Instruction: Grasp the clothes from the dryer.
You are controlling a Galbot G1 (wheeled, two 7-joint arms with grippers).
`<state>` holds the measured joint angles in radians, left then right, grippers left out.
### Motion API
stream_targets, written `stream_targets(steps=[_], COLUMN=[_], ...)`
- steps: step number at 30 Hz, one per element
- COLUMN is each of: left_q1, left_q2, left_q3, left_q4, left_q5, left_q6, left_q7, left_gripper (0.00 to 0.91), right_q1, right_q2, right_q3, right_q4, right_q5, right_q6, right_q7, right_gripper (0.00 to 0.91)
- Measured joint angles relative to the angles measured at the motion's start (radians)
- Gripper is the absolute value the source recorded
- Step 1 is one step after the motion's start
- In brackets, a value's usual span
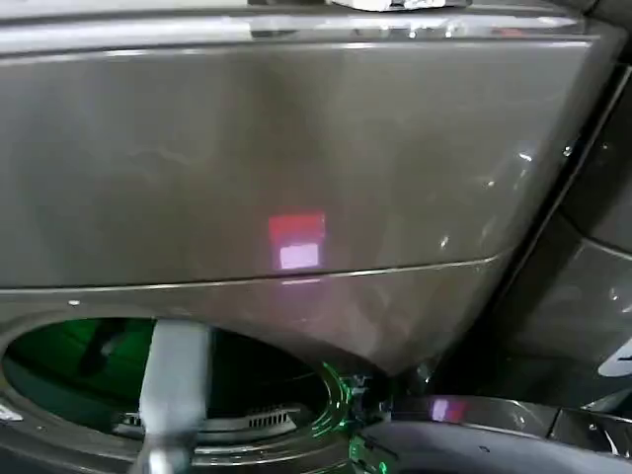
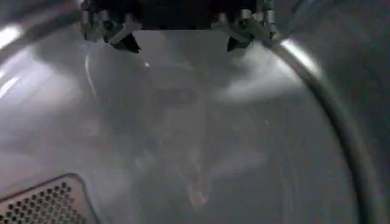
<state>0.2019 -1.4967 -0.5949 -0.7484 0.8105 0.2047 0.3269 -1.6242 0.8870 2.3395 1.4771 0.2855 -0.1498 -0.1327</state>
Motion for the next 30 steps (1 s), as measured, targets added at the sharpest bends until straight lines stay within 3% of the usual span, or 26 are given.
stream_targets(steps=[6,11,22,30], left_q1=[-0.036,-0.058,-0.078,-0.089], left_q2=[0.008,0.024,0.051,0.059], left_q3=[-0.013,-0.003,0.022,0.034], left_q4=[0.053,0.080,0.122,0.144], left_q5=[0.388,0.592,0.837,0.931], left_q6=[-0.128,-0.226,-0.349,-0.356], left_q7=[0.262,0.451,0.702,0.748], left_gripper=[0.907,0.907,0.907,0.907], right_q1=[0.005,-0.001,0.019,0.024], right_q2=[0.000,-0.004,-0.008,-0.002], right_q3=[-0.007,-0.007,-0.036,-0.043], right_q4=[0.002,-0.007,-0.003,0.000], right_q5=[-0.005,-0.007,-0.017,-0.020], right_q6=[0.001,0.005,0.008,0.011], right_q7=[0.000,0.000,0.000,0.000], right_gripper=[0.907,0.907,0.907,0.907])
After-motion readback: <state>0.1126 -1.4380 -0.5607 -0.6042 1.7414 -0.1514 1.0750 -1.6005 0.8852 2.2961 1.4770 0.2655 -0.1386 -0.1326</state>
